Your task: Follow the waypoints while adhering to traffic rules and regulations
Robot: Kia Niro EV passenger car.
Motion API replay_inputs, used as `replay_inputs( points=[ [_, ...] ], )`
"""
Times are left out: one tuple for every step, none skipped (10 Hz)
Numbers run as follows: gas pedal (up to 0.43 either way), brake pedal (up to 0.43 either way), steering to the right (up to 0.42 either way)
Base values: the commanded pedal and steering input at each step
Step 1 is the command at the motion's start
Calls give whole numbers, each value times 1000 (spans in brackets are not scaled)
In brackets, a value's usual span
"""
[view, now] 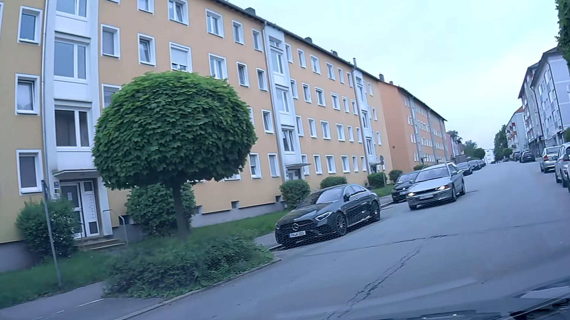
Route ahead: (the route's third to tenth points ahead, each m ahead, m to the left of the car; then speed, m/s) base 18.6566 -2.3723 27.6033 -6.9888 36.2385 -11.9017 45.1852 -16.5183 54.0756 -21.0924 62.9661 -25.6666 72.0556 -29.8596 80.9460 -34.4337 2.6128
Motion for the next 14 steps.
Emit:
replay_inputs(
  points=[
    [98,0,440],
    [98,0,410],
    [98,0,389],
    [98,0,357],
    [98,0,336],
    [98,0,314],
    [98,0,299],
    [98,0,289],
    [98,0,286],
    [98,0,282],
    [98,0,275],
    [98,0,264],
    [98,0,245],
    [98,0,220]
  ],
)
